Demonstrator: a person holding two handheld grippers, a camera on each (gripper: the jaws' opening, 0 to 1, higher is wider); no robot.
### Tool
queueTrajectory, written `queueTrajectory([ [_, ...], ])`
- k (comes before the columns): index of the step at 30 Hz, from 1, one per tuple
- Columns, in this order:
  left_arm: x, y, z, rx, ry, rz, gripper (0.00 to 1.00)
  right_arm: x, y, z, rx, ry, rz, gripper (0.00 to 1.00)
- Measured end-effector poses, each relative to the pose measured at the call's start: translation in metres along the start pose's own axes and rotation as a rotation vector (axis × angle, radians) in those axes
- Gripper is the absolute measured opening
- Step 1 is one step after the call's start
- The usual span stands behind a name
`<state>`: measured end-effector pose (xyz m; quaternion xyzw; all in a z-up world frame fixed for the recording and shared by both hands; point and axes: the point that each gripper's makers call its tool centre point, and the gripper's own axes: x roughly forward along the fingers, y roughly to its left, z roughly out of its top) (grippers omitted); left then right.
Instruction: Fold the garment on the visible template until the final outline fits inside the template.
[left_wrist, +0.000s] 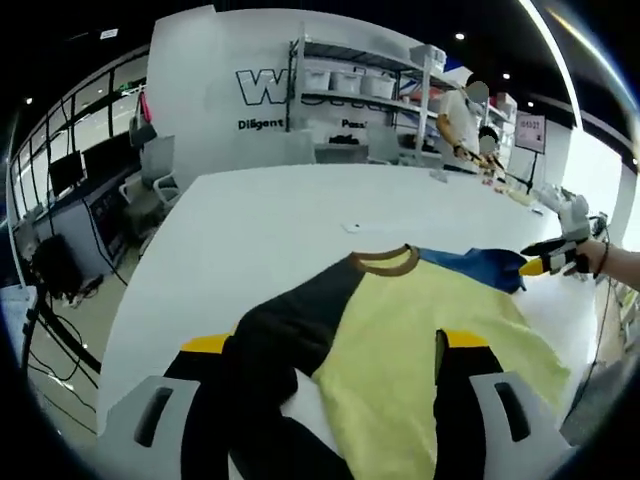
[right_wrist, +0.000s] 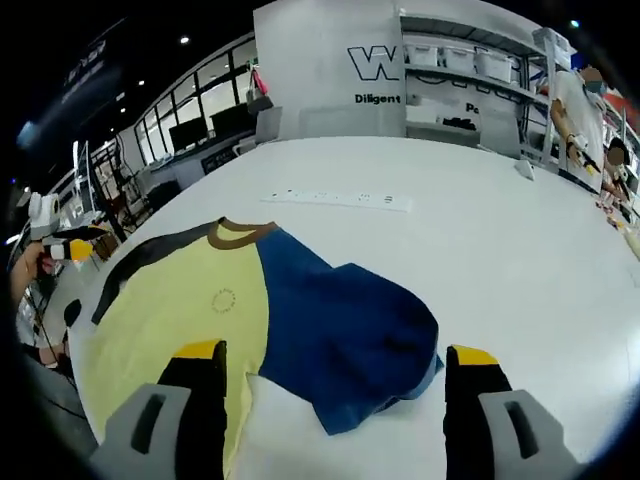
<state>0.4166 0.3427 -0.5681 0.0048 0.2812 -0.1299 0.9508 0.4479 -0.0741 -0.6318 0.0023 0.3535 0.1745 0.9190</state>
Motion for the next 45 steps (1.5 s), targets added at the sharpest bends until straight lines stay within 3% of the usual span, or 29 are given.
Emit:
queueTrajectory([
  [10,-0.020,-0.014,-0.011,0.026,-0.004,-0.014,0.99,0.001,-0.016,-0.019,0.078,0.035,-0.051,0.76],
  [14,-0.028,-0.019,-0.014,0.005,-0.006,-0.021,0.99,0.000,-0.015,-0.028,-0.002,0.060,-0.085,0.72],
  [21,-0.037,-0.025,-0.014,-0.018,-0.011,-0.042,0.99,0.002,-0.003,-0.035,-0.040,0.076,-0.052,0.69],
  [25,-0.041,-0.031,-0.017,0.010,0.000,-0.043,0.99,0.001,0.005,-0.034,-0.118,0.075,-0.049,0.64],
  [35,-0.055,-0.039,-0.023,0.053,0.019,-0.071,0.99,0.008,0.020,-0.027,-0.153,0.067,0.007,0.58],
  [45,-0.055,-0.047,-0.031,0.054,0.042,-0.088,0.97,0.027,0.012,-0.028,-0.192,0.092,0.001,0.40],
])
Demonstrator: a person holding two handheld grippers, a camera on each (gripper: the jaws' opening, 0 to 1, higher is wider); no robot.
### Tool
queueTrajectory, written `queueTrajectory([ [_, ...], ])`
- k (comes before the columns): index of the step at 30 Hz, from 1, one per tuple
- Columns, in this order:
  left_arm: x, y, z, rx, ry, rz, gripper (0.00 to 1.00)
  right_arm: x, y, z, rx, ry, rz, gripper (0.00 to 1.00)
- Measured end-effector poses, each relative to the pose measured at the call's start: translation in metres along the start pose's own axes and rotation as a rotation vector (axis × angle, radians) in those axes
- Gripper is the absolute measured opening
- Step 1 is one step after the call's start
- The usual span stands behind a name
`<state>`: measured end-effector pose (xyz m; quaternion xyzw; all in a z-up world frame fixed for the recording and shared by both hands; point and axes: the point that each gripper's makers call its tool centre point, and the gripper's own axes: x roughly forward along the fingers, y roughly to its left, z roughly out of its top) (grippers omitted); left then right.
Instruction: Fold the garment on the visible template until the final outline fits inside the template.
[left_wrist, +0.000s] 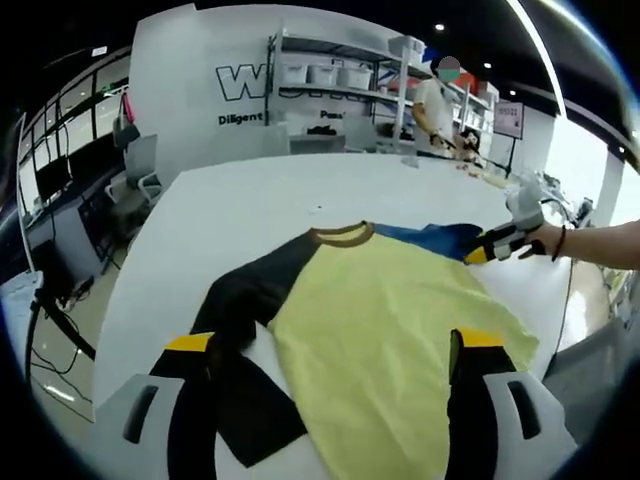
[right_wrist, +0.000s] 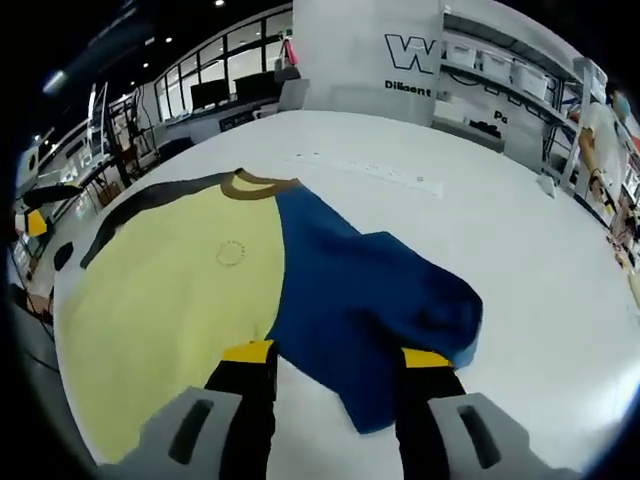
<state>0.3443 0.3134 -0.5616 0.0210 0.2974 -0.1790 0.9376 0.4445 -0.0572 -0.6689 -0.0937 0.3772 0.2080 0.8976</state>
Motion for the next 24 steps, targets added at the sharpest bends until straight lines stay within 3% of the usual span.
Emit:
queueTrajectory([
  [5,0.000,-0.001,0.004,0.002,-0.023,-0.006,0.95,0.007,-0.002,0.002,-0.009,0.003,-0.002,0.35],
  [11,0.000,-0.004,0.002,0.009,-0.012,-0.012,0.94,0.011,0.001,0.003,-0.033,0.010,-0.004,0.28],
  [24,-0.006,-0.005,0.000,0.010,-0.001,-0.023,0.95,0.018,0.004,0.003,-0.075,0.032,-0.013,0.06],
])
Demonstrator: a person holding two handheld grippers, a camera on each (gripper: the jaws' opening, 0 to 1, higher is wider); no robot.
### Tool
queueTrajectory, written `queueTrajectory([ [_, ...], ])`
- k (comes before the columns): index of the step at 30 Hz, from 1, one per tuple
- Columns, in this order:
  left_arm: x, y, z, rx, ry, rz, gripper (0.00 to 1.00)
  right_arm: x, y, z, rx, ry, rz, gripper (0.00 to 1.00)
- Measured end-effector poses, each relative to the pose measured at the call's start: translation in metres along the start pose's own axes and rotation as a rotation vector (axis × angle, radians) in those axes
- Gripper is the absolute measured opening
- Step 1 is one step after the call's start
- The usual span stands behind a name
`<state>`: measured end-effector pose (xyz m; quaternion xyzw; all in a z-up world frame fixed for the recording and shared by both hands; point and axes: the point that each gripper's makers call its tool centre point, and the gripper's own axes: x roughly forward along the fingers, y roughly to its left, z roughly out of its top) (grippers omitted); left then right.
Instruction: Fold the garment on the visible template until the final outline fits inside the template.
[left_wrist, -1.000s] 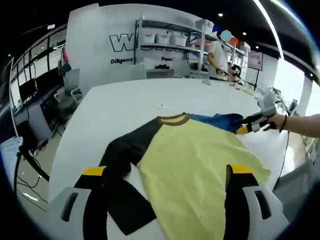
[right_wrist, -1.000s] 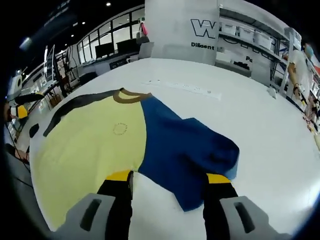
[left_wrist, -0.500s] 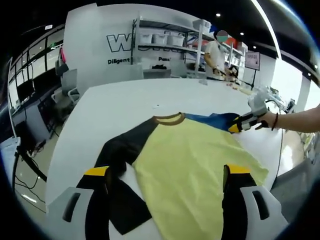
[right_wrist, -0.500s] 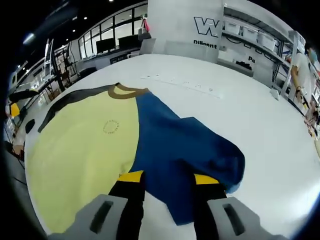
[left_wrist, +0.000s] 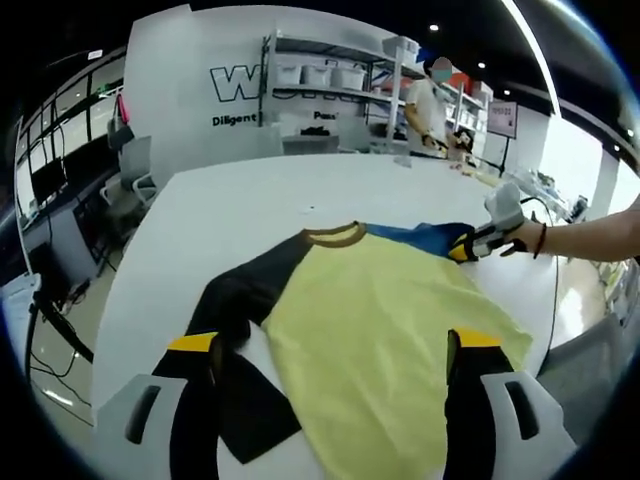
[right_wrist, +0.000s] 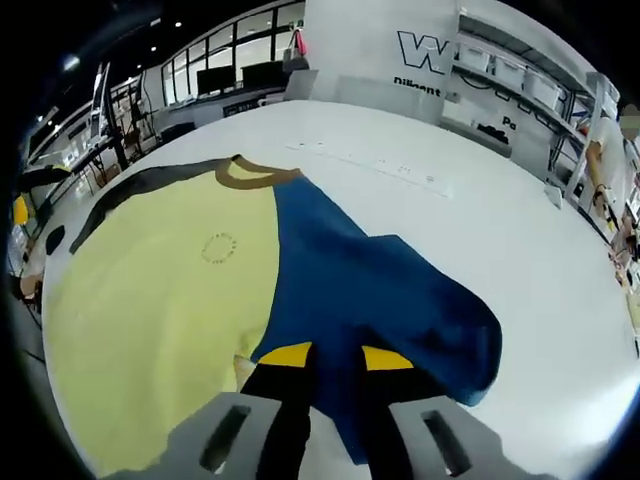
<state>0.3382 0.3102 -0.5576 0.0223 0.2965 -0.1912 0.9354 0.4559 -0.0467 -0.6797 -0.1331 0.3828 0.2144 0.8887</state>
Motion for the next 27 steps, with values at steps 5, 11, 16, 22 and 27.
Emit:
queueTrajectory([
  [5,-0.002,-0.001,-0.002,0.006,0.007,-0.006,0.94,-0.001,-0.005,0.000,0.031,-0.001,-0.014,0.00],
  [11,-0.002,-0.005,-0.010,0.009,0.040,-0.021,0.94,-0.009,-0.013,0.006,0.053,-0.026,-0.035,0.00],
  [16,-0.002,-0.006,-0.012,0.017,0.044,-0.029,0.95,-0.031,-0.035,0.021,0.105,-0.085,-0.101,0.00],
  [22,-0.004,-0.008,-0.012,0.022,0.046,-0.036,0.96,-0.058,-0.069,0.030,0.147,-0.125,-0.199,0.00],
  [27,-0.006,-0.010,-0.011,0.031,0.043,-0.040,0.95,-0.082,-0.092,0.024,0.190,-0.119,-0.317,0.00],
])
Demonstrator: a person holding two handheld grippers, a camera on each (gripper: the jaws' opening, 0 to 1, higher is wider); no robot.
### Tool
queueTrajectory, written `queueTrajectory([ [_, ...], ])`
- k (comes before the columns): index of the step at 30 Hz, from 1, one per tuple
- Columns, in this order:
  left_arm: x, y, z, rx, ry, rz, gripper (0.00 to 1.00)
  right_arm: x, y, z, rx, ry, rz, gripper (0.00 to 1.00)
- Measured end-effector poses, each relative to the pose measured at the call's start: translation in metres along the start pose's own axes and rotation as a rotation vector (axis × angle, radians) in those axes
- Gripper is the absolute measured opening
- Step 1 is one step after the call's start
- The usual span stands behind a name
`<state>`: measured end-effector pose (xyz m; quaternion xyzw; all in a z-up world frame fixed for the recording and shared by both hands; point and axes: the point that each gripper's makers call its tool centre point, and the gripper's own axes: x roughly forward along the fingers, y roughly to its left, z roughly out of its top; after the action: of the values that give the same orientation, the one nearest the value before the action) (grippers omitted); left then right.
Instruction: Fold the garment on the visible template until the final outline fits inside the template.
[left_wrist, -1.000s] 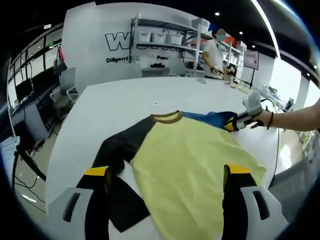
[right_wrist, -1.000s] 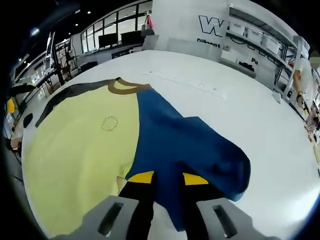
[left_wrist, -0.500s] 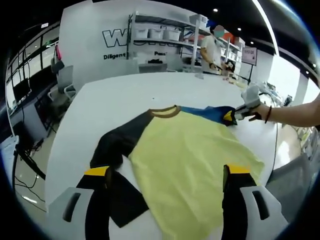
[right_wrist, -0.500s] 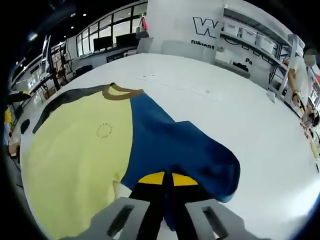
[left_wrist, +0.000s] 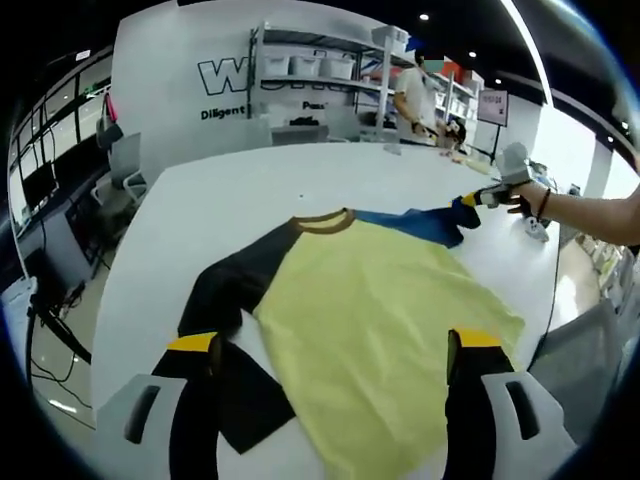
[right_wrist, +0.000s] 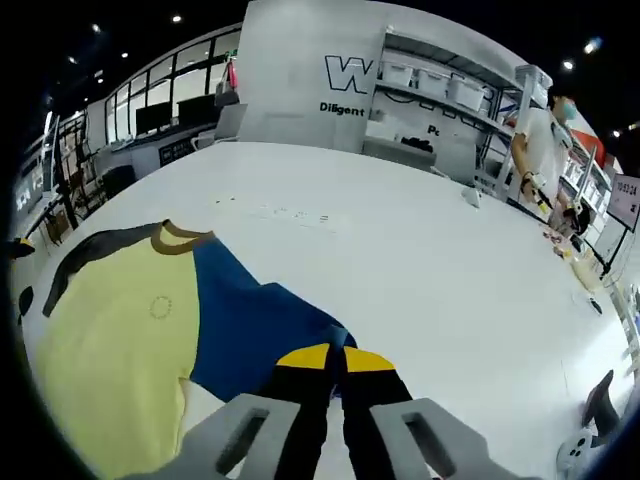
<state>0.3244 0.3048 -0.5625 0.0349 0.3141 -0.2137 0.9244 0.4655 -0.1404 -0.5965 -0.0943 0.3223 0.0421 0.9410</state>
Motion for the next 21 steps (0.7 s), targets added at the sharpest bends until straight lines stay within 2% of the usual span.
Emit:
queueTrajectory([
  [3,-0.001,0.000,0.000,-0.002,0.000,-0.002,0.95,-0.004,-0.015,-0.002,-0.002,0.012,-0.032,0.00],
  [8,-0.003,-0.001,-0.001,0.007,0.004,-0.004,0.95,-0.010,-0.042,-0.004,-0.083,0.042,-0.110,0.00],
  [21,-0.006,0.003,-0.002,0.019,0.008,0.009,0.93,-0.009,-0.097,-0.006,-0.115,0.097,-0.150,0.00],
])
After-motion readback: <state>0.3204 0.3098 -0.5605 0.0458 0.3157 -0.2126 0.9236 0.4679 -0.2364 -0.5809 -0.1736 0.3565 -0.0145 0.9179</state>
